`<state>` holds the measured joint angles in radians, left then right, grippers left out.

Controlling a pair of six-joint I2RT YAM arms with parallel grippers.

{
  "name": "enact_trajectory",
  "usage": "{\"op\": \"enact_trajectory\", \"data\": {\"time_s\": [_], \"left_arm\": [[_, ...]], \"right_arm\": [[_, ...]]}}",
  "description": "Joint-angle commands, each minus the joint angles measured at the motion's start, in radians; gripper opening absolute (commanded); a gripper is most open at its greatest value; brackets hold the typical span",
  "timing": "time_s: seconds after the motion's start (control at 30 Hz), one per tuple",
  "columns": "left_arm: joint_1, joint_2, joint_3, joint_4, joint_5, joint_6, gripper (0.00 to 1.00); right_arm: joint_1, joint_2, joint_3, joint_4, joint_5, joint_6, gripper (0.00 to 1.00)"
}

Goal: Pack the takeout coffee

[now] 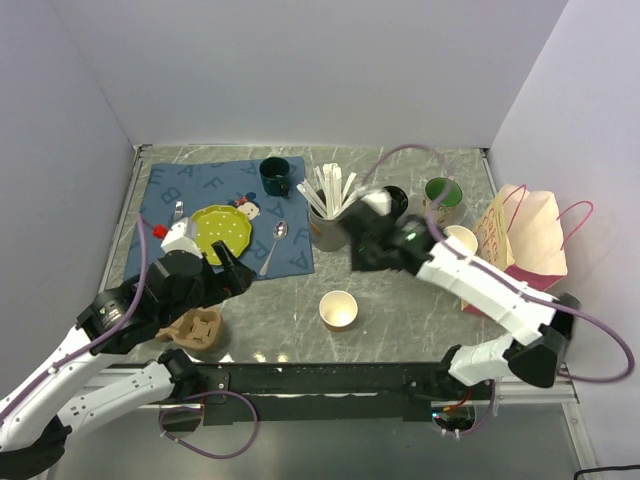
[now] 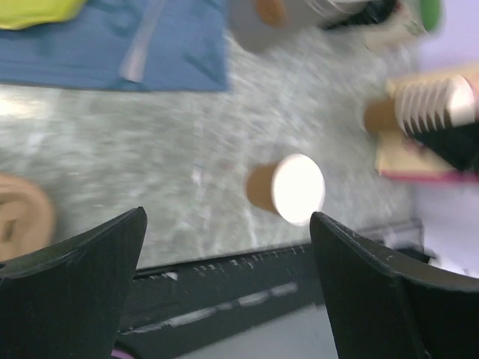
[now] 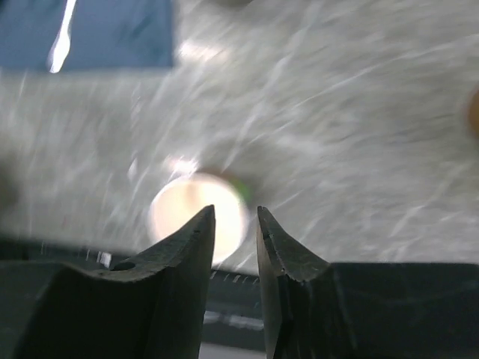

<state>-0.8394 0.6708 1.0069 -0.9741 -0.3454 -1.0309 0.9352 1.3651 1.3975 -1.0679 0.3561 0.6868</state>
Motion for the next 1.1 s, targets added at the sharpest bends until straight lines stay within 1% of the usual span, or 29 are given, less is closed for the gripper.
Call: {"op": "enact_trajectory", "data": {"time_s": [0.0,0.07,0.1,0.13,0.2,0.23,0.27,0.33,0.37,0.43,0.5,0.53,0.63,0.73,0.77,0.9,0.93,1.0,1.07], "left_arm": [[-0.003,0.018,0.024,0.158,0.233,0.115,0.97],[-0.003,0.036,0.032,0.17,0.252,0.114,0.97],[-0.003,0.052,0.041,0.161,0.252,0.111,0.97],[-0.003,0.059,0.067,0.137,0.234,0.108,0.97],[-0.003,0.07,0.084,0.115,0.209,0.085,0.97],[-0.003,0.073,0.094,0.106,0.186,0.069,0.97],[-0.003,0.078,0.101,0.083,0.174,0.022,0.97],[-0.003,0.107,0.145,0.057,0.166,-0.018,0.97],[-0.003,0.121,0.163,0.052,0.177,-0.015,0.97],[-0.003,0.168,0.22,0.034,0.18,0.0,0.97],[-0.003,0.211,0.26,-0.003,0.164,0.014,0.97],[-0.003,0.219,0.289,-0.006,0.161,0.018,0.97],[-0.003,0.224,0.292,0.024,0.175,0.045,0.97],[-0.003,0.207,0.263,0.051,0.158,0.048,0.97],[-0.003,0.204,0.259,0.055,0.155,0.043,0.97],[-0.003,0.188,0.228,0.095,0.178,0.035,0.97],[-0.003,0.185,0.217,0.106,0.177,0.031,0.97],[-0.003,0.184,0.203,0.109,0.174,0.023,0.97],[-0.003,0.188,0.2,0.109,0.177,0.019,0.97]], "right_arm": [[-0.302,-0.096,-0.045,0.072,-0.025,-0.133,0.37],[-0.384,-0.081,-0.034,0.121,-0.051,-0.19,0.38],[-0.456,-0.068,-0.022,0.131,-0.057,-0.204,0.38],[-0.482,-0.046,0.012,0.135,-0.052,-0.223,0.39],[-0.536,0.029,0.055,0.14,-0.043,-0.243,0.4],[-0.582,0.084,0.099,0.143,-0.063,-0.254,0.4],[-0.599,0.11,0.122,0.146,-0.077,-0.262,0.42],[-0.634,0.179,0.181,0.173,-0.104,-0.282,0.44],[-0.644,0.202,0.202,0.181,-0.108,-0.288,0.47],[-0.659,0.277,0.272,0.206,-0.109,-0.308,0.48],[-0.684,0.337,0.331,0.183,-0.106,-0.314,0.48],[-0.693,0.397,0.403,0.169,-0.108,-0.313,0.49],[-0.723,0.486,0.489,0.157,-0.132,-0.334,0.49],[-0.757,0.546,0.521,0.16,-0.187,-0.369,0.49],[-0.766,0.558,0.525,0.158,-0.227,-0.378,0.49],[-0.82,0.585,0.482,0.192,-0.35,-0.441,0.49],[-0.826,0.589,0.472,0.198,-0.351,-0.452,0.49],[-0.842,0.597,0.459,0.209,-0.411,-0.477,0.49],[-0.845,0.614,0.459,0.209,-0.422,-0.489,0.49]]}}
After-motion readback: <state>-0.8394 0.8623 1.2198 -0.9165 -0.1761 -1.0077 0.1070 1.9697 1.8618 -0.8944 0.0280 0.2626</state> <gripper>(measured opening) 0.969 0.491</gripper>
